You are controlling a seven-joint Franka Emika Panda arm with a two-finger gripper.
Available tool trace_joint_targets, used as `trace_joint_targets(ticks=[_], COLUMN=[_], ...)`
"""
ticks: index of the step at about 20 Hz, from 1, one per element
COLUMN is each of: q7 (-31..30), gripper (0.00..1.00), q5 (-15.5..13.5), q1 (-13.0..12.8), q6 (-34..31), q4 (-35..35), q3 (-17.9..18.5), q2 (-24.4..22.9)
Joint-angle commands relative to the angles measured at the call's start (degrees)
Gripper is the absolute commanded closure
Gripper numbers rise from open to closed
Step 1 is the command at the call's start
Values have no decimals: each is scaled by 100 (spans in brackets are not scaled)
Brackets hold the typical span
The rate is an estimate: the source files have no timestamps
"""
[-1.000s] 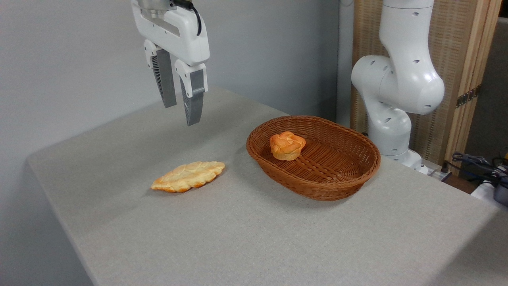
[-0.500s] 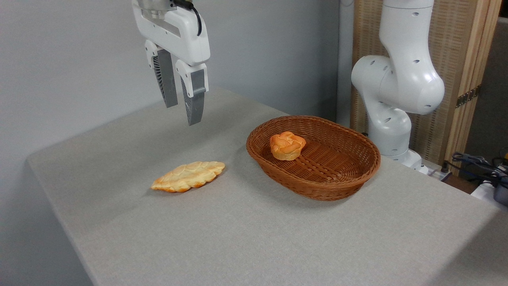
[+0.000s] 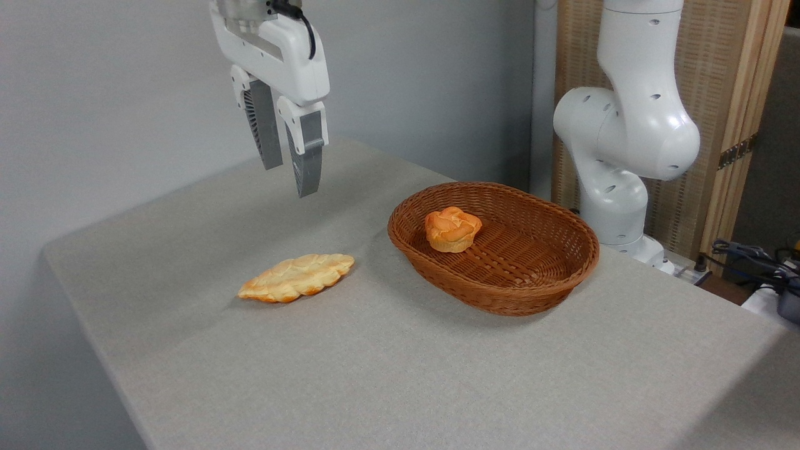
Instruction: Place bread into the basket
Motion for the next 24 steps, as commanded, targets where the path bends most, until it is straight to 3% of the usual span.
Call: trace_joint_targets(ticks=[1, 4, 6, 12, 17, 24], q7=[239, 635, 707, 716, 795, 795], gripper=[0, 0, 0, 0, 0, 0], q5=[-50, -112, -138, -95, -42, 257], q1=[-181, -191, -418, -840, -850, -789], q6=[60, 210, 446, 2089, 2609, 2988], q4=[-650, -1169, -1406, -2128, -2119, -2111], q3=[-19, -27, -89, -159, -133, -107], q2=[-290, -475, -423, 68, 526, 878])
